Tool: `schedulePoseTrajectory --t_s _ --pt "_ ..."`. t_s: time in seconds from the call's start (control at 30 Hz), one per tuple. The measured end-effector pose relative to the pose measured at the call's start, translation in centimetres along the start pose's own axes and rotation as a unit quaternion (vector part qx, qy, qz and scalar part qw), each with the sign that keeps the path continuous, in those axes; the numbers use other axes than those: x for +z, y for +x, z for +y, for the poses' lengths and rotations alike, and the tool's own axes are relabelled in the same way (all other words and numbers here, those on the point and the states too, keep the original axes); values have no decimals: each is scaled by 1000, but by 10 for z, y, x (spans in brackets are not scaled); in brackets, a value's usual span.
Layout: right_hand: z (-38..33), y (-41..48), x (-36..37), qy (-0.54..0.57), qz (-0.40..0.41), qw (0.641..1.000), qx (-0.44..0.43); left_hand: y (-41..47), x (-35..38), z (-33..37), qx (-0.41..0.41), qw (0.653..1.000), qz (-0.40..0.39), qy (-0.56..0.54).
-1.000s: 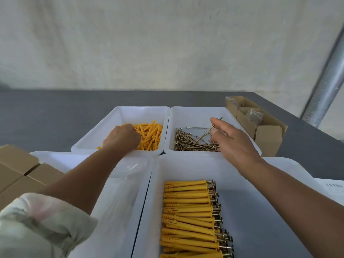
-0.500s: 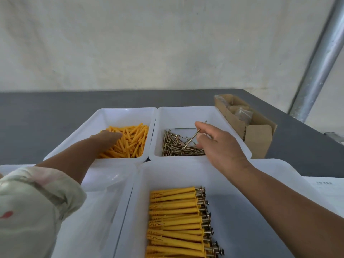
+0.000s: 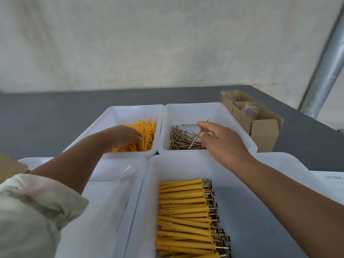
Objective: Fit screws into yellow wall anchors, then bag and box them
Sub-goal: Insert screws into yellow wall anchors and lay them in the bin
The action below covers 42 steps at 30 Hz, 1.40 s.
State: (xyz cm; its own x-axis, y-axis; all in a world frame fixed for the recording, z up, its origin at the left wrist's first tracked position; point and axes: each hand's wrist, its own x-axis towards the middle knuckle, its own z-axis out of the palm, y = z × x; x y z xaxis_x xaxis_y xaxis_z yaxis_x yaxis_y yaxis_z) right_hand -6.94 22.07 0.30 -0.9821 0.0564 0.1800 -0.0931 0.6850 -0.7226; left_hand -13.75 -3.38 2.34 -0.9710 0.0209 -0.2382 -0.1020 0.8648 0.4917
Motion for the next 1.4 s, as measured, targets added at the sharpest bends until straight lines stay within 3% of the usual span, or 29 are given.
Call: schedulePoseTrajectory --t_s 0.13,0.33,0.5,0.73,0.87,1.07,1.4 --pt "-2 -2 -2 -5 -8 1000 2 -15 5 0 18 997 63 44" --pt "-4 -5 -2 -6 -16 1000 1 -33 13 -4 38 994 101 11" --pt "-4 -7 -4 4 -20 1000 2 -41 24 -4 60 986 146 56" --pt "-1 -7 -6 22 -14 1000 -7 -52 27 0 100 951 290 -43" --pt "-1 -6 -5 11 -12 1000 -14 -58 27 -1 118 928 329 -129" --pt "0 -6 -5 16 -11 1000 -14 -56 27 -2 104 906 310 -268" --pt "-3 -3 -6 122 48 991 -21 -62 25 14 124 860 155 -470"
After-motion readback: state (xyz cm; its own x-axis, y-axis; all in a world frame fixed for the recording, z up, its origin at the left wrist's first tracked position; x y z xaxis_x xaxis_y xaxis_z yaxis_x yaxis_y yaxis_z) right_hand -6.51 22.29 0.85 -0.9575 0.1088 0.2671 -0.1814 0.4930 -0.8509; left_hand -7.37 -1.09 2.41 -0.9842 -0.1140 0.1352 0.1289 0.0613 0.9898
